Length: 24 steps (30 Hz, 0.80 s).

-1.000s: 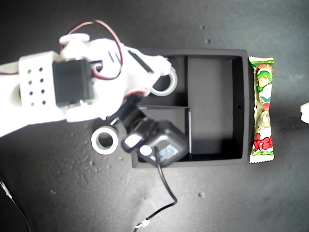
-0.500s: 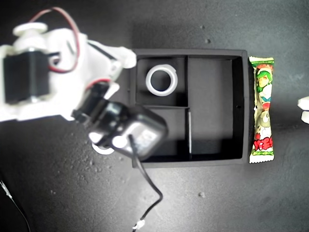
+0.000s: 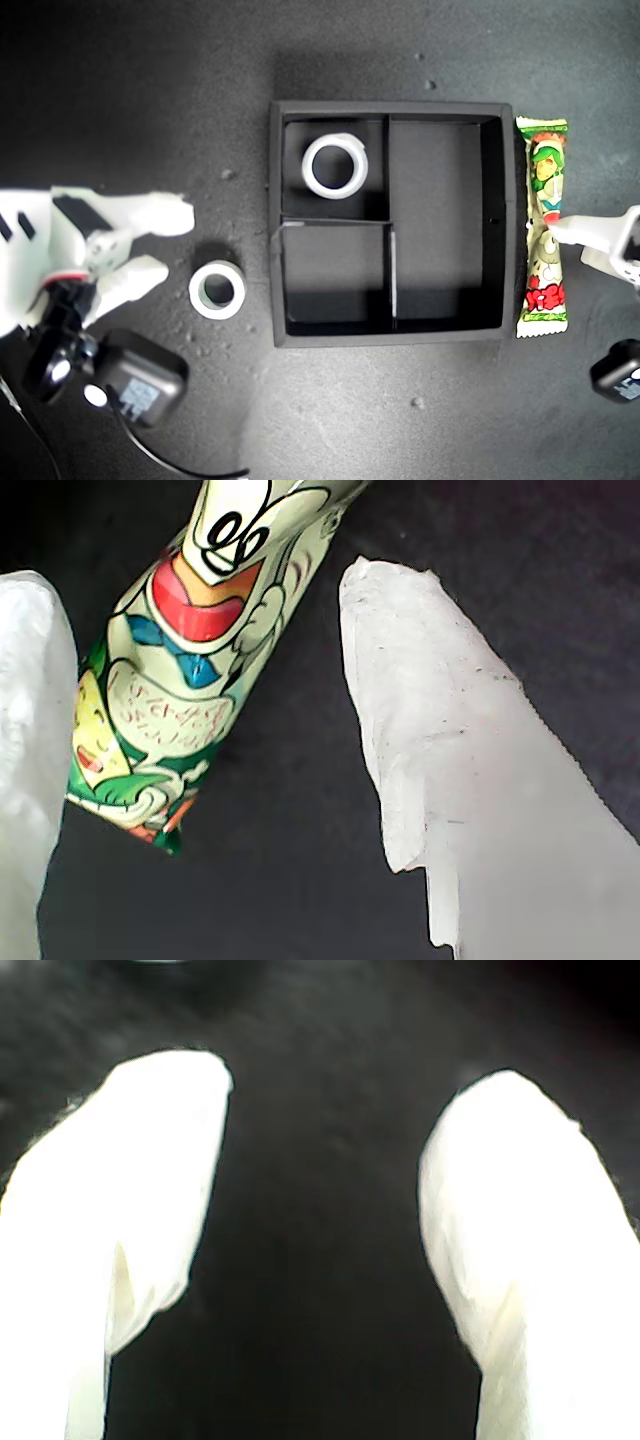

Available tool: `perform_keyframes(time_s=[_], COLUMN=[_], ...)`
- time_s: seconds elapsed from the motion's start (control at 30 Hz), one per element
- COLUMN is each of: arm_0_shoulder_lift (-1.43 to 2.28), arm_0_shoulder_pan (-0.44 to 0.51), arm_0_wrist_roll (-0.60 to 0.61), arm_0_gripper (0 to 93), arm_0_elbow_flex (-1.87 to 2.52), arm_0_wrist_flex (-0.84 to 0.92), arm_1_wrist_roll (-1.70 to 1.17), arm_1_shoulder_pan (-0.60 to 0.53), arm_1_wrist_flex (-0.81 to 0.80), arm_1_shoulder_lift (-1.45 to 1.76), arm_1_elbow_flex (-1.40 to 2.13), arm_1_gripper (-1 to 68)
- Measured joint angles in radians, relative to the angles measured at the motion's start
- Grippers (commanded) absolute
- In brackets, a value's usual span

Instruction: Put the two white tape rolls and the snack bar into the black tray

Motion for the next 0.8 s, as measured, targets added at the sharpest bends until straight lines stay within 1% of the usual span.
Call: perform_keyframes(time_s=[0.13,0.27,0.33,0.43,0.6,0.8], arm_0_shoulder_lift=[-0.017,-0.058,-0.071,-0.092,-0.137,-0.202], arm_0_shoulder_pan=[0.057,0.094,0.097,0.092,0.114,0.153], arm_0_wrist_roll=[-0.043,-0.058,-0.061,-0.063,-0.066,-0.072], arm_0_gripper=[15.1,15.2,15.2,15.3,15.2,15.0], arm_0_elbow_flex=[0.086,0.106,0.109,0.109,0.112,0.112], arm_0_wrist_flex=[-0.147,-0.213,-0.230,-0.253,-0.299,-0.350], arm_1_wrist_roll=[0.000,0.000,0.000,0.000,0.000,0.000], arm_1_shoulder_pan=[0.020,0.049,0.063,0.092,0.130,0.153], arm_1_wrist_flex=[0.006,0.003,-0.018,-0.063,-0.061,0.147], arm_1_shoulder_lift=[-0.144,-0.253,-0.265,-0.272,-0.272,-0.272], arm_1_elbow_flex=[-0.066,-0.091,-0.086,-0.052,-0.035,-0.166], arm_1_gripper=[18.4,17.6,13.4,0.1,-0.2,-0.4])
